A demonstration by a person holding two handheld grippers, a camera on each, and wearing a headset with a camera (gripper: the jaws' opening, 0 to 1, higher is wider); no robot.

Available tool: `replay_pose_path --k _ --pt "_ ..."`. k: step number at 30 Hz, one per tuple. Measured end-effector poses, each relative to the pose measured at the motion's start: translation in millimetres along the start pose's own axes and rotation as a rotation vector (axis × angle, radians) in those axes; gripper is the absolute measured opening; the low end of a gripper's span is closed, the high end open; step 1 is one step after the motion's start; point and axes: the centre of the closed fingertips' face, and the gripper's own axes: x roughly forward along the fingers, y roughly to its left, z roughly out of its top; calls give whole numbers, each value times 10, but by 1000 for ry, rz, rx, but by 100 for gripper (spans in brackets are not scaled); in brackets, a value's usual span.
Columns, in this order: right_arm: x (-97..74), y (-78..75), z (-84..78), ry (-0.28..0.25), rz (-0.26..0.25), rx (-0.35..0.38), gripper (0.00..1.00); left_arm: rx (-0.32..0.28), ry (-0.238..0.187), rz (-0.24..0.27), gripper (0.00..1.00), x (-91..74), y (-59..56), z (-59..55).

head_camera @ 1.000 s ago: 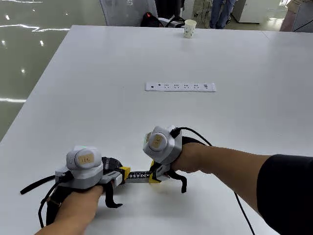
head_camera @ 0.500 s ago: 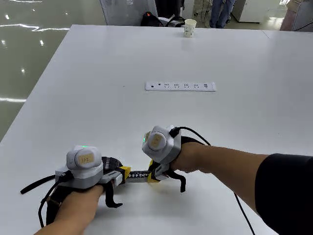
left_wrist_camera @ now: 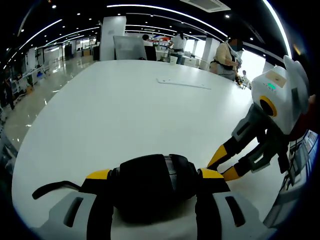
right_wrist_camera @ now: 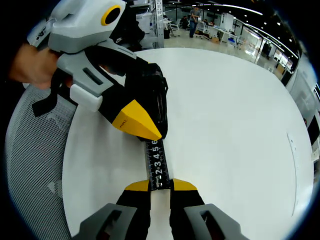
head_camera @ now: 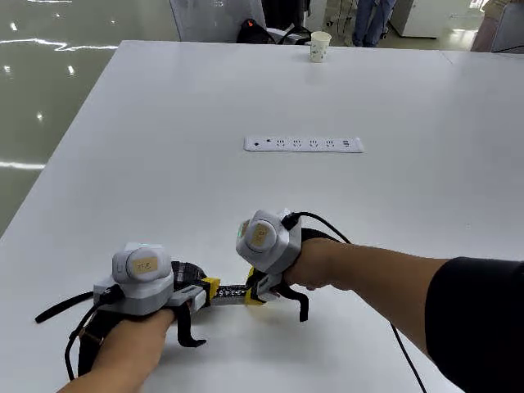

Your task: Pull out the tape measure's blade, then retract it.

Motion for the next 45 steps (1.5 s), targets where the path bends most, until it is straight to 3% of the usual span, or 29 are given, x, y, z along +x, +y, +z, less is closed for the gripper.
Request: replay_pose_path --k 45 --pt "102 25 181 -8 3 -23 10 -5 3 -3 62 -4 -8 4"
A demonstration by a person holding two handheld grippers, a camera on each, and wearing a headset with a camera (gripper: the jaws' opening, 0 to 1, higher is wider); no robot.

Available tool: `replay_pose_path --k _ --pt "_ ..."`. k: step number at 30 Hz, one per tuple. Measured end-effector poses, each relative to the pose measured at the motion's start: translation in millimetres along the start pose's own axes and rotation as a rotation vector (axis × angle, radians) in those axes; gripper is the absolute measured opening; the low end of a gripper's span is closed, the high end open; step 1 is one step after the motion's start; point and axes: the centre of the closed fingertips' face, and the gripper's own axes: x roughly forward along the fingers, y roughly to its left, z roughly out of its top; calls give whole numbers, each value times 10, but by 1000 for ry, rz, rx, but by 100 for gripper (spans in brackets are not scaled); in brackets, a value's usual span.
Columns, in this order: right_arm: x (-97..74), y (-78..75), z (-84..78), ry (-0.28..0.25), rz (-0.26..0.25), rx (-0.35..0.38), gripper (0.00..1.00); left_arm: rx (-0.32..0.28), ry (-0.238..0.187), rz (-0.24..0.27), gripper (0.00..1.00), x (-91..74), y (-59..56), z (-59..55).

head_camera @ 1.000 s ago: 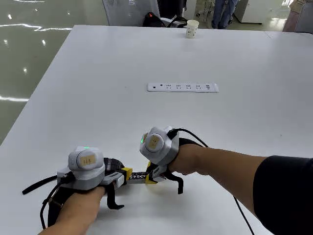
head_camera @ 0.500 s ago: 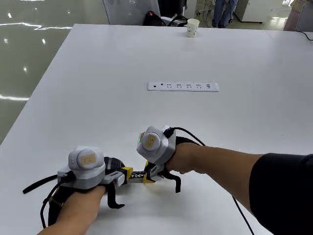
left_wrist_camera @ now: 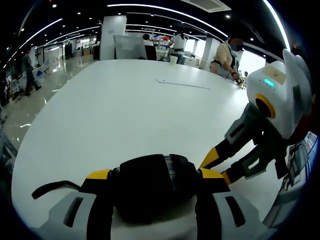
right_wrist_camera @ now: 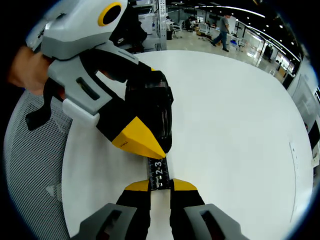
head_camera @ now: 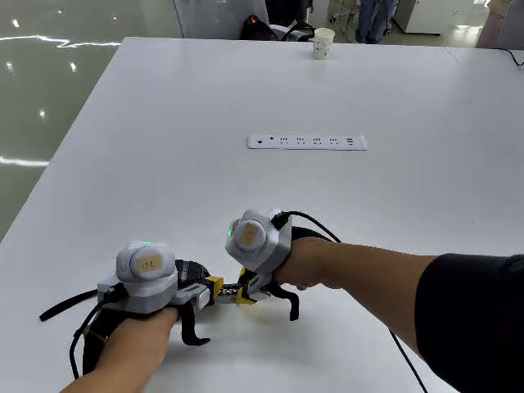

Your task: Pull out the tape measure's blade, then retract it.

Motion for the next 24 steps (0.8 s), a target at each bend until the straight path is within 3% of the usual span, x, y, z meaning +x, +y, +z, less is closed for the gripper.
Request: replay_pose_path --k 17,24 --pt "43 0 82 -22 5 -15 10 -4 -2 -2 62 0 17 4" --pt "56 -7 114 -49 11 17 10 -8 0 -6 62 4 22 9"
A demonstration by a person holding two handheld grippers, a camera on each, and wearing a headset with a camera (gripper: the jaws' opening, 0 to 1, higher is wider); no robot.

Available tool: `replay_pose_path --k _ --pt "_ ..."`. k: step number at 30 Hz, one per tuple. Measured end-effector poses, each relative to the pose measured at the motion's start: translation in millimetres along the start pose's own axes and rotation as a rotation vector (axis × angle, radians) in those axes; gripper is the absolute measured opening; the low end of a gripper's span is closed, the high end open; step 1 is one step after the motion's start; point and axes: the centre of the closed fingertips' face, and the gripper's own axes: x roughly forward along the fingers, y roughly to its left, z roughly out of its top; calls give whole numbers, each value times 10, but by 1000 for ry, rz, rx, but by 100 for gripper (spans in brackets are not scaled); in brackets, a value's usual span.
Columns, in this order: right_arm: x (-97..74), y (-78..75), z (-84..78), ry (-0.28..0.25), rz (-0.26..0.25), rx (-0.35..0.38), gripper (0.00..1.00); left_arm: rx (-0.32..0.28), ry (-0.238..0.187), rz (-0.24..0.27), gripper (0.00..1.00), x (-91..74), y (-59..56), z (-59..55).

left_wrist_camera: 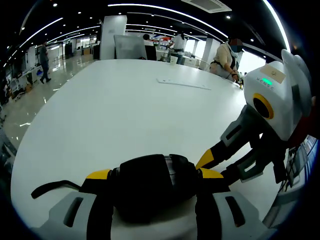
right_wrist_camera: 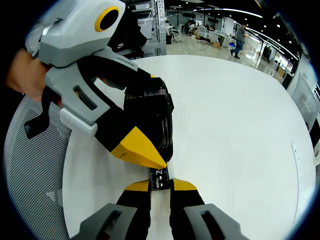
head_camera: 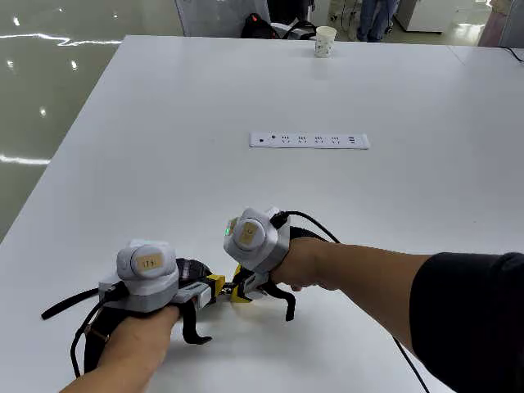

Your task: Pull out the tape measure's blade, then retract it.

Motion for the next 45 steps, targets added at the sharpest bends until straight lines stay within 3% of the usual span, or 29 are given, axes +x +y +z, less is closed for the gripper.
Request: replay_pose_path --k 9,45 --pt "9 10 22 -17 10 34 10 -2 -1 -1 62 1 -5 -6" --pt "79 37 155 -43 13 38 10 -9 1 -8 62 -9 -7 -12"
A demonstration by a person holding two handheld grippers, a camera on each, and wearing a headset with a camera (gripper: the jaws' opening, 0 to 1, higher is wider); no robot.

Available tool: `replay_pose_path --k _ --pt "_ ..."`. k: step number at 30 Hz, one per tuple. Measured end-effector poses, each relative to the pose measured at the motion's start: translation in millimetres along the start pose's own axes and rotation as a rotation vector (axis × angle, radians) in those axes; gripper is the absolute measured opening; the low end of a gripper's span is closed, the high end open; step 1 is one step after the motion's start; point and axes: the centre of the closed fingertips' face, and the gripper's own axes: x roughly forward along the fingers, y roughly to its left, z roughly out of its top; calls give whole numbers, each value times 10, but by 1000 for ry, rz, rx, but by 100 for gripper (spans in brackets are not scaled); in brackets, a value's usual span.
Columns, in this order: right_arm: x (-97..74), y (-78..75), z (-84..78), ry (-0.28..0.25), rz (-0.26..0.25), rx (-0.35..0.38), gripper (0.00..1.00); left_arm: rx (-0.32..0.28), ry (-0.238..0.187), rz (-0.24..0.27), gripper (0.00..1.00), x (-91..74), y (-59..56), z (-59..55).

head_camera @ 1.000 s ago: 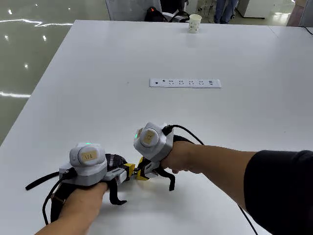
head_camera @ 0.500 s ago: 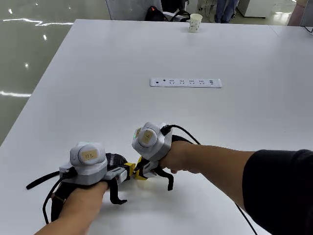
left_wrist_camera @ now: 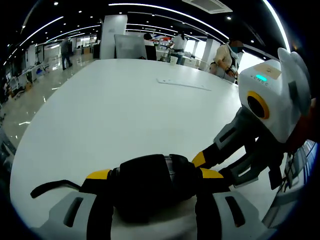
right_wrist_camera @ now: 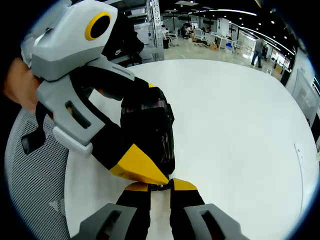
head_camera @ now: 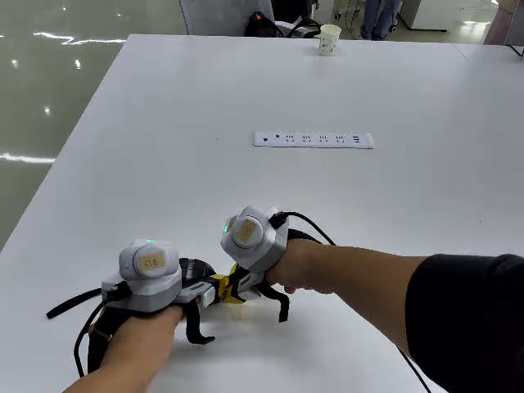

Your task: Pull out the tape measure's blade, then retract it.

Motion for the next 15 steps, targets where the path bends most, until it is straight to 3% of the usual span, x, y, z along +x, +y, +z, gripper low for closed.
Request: replay_pose_path --k 15 --pt "16 7 14 -6 1 9 10 -1 1 -3 62 -11 -4 -3"
